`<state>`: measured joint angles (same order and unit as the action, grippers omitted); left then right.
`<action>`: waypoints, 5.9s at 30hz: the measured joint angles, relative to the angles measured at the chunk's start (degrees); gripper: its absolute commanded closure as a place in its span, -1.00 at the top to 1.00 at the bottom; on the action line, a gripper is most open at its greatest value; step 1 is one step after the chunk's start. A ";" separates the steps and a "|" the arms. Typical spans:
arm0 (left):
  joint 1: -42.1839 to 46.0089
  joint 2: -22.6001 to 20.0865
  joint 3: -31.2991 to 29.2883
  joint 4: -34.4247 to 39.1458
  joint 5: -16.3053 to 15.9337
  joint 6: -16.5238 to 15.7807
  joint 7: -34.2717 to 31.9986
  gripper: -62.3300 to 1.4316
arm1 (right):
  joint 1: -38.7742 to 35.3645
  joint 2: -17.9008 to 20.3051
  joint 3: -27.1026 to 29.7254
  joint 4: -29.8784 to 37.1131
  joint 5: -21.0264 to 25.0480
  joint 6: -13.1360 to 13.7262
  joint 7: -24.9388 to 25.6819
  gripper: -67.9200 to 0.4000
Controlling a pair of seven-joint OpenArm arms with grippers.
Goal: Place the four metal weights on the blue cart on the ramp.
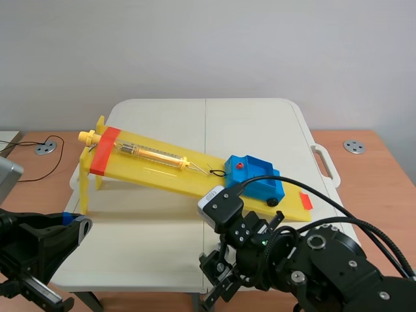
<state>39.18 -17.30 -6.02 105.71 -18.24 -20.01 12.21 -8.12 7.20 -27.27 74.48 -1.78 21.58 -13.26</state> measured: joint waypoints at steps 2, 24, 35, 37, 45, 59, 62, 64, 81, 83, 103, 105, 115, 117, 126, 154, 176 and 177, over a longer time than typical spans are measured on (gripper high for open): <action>0.00 0.00 0.00 0.00 -0.02 0.00 0.00 -0.87 | 0.02 -0.15 -0.55 -0.35 -0.20 0.00 0.35 -0.10; 0.00 0.00 0.00 0.00 -0.02 0.00 0.00 -0.87 | 0.00 -0.20 -1.36 -2.47 -0.37 -4.76 2.10 -0.86; 0.00 0.00 0.00 0.00 -0.02 0.00 0.00 -0.87 | 0.00 -0.17 -1.36 -2.84 -0.09 -5.57 3.13 -0.97; 0.00 0.00 0.00 0.00 -0.02 0.00 0.04 -0.87 | -0.07 0.20 -1.36 -2.27 0.98 -5.57 2.58 -0.97; -1.09 0.00 0.00 0.00 -0.02 0.02 0.48 -0.87 | -4.70 3.87 2.32 9.57 7.80 -5.55 -1.99 -0.97; -1.09 0.00 0.00 0.00 -0.02 0.00 0.46 -0.87 | -14.16 4.63 24.06 26.64 32.81 -1.20 -10.29 -0.97; -1.09 0.00 0.00 0.00 -0.02 0.00 0.48 -0.87 | -14.10 3.50 29.70 26.91 36.94 -1.22 -10.47 -0.97; -1.09 0.00 0.00 0.00 -0.02 0.00 0.48 -0.87 | -13.70 2.14 33.09 26.88 37.68 -1.27 -10.84 -0.97; -1.09 0.00 0.00 0.00 0.00 0.00 0.48 -0.87 | 2.45 -6.25 34.12 9.51 37.57 -0.79 -11.17 -0.97; -1.09 0.00 0.00 0.00 0.00 0.00 0.48 -0.87 | 4.11 -6.73 33.86 7.41 37.57 -0.81 -11.15 -0.97; -1.09 0.00 0.00 0.00 0.00 0.00 0.48 -0.87 | 13.60 -9.68 32.98 -7.41 35.47 -0.81 -11.04 -0.97; -1.09 0.00 0.00 0.00 0.00 0.00 0.48 -0.87 | 14.08 -9.75 32.98 -8.24 34.62 -0.81 -11.02 -0.97; -1.09 0.00 0.00 0.00 0.00 0.00 0.48 -0.87 | 14.27 -9.75 32.98 -8.66 31.61 -0.81 -9.29 -0.62; -1.09 0.00 0.00 0.00 0.00 0.00 0.48 -0.87 | 14.27 -9.75 32.98 -8.66 31.32 -0.81 -8.68 -0.61; -1.09 0.00 0.00 0.00 0.00 0.00 0.48 -0.87 | 14.01 -9.75 35.54 -6.88 31.15 5.49 -9.07 -0.34; -1.09 0.00 0.00 0.00 -0.02 0.00 0.48 -0.87 | -18.34 13.70 38.40 32.41 31.65 13.40 -14.29 -0.34; -1.09 0.00 0.00 0.00 -0.02 0.00 0.90 -0.87 | -8.52 10.34 17.27 16.90 12.98 13.16 -8.83 -0.35; -1.09 0.00 0.00 0.00 -0.02 0.00 0.90 -0.87 | -7.78 10.03 16.46 15.72 12.39 13.14 -8.41 -0.35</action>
<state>38.09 -17.30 -6.02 105.71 -18.26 -20.01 13.10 -15.90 17.23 -10.81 90.19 10.61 34.72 -21.67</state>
